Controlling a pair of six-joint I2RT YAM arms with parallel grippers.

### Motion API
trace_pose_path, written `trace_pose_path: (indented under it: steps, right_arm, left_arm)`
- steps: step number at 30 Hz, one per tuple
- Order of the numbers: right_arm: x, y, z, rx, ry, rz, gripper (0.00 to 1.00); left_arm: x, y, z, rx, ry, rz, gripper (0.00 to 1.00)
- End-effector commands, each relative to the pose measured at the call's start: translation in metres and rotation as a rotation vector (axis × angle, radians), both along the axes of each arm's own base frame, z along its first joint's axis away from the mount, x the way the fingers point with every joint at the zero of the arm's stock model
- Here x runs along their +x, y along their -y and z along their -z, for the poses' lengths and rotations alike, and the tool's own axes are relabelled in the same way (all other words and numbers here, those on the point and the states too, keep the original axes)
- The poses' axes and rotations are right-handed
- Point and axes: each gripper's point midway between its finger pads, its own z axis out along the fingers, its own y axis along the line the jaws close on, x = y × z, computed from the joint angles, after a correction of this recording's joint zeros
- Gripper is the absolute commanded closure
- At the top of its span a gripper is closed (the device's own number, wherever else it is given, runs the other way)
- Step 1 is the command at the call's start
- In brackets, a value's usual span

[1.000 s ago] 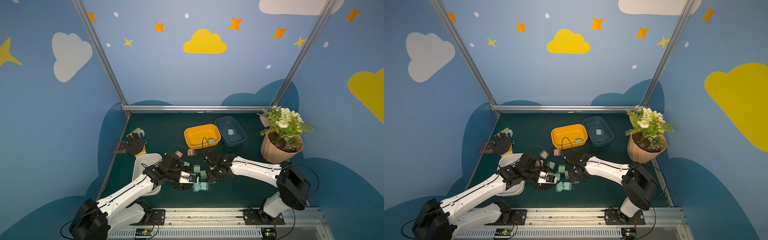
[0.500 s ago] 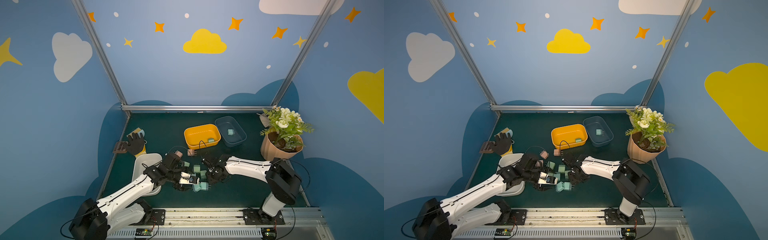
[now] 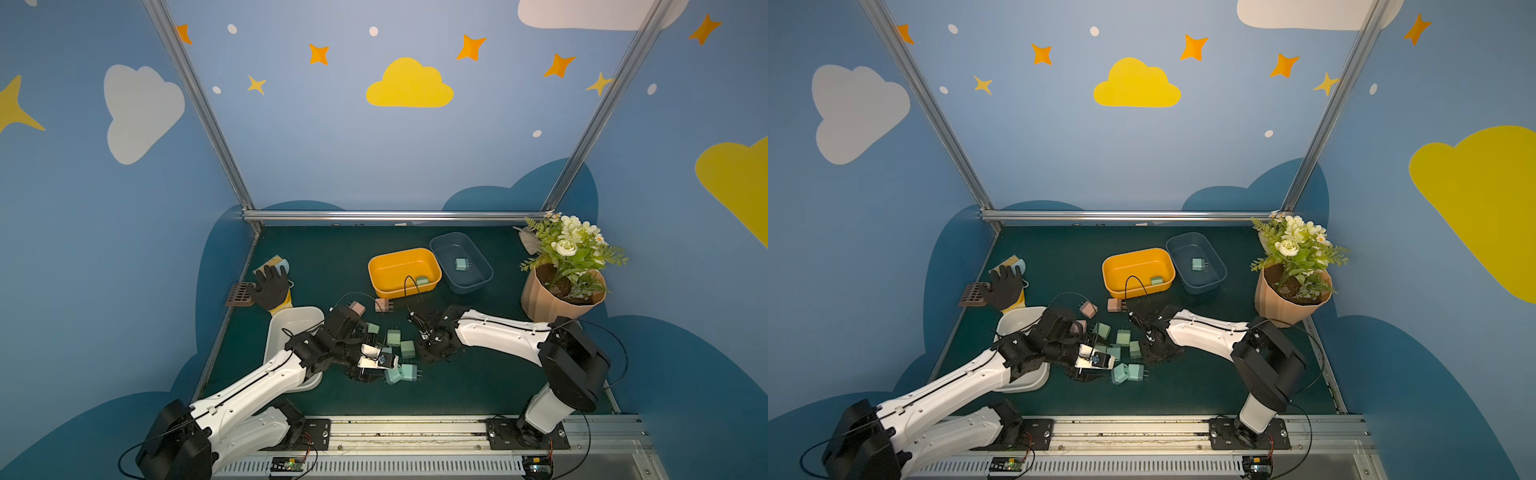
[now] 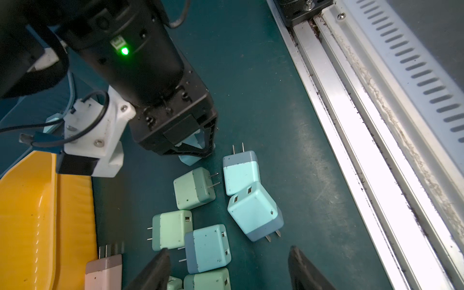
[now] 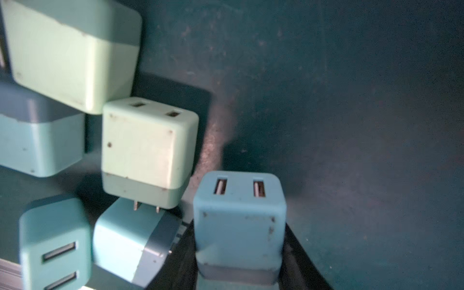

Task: Place the plugs by color into the storage box
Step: Pick up the plug from the center of the board, then place the plug in the storage box.

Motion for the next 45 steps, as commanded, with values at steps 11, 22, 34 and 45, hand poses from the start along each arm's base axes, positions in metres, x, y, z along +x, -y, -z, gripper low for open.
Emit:
trace_pose_path:
  steps: [11,22,34,45]
  right_arm:
    - [0.088,0.031,-0.082,0.015,0.205,0.070,0.71]
    - [0.226,0.074,-0.103,0.131,0.331,0.372,0.67]
    - [0.340,0.109,-0.083,0.221,0.430,0.545,0.67]
    - [0.373,0.105,-0.057,0.266,0.479,0.486,0.62]
  left_arm:
    - [0.045,0.039,-0.051,-0.262,-0.025,-0.182,0.26]
    - [0.174,0.068,-0.057,-0.391,0.059,-0.589,0.25]
    - [0.228,0.118,-0.058,-0.461,-0.043,-0.610,0.25]
    - [0.244,0.146,-0.057,-0.479,-0.161,-0.574,0.25]
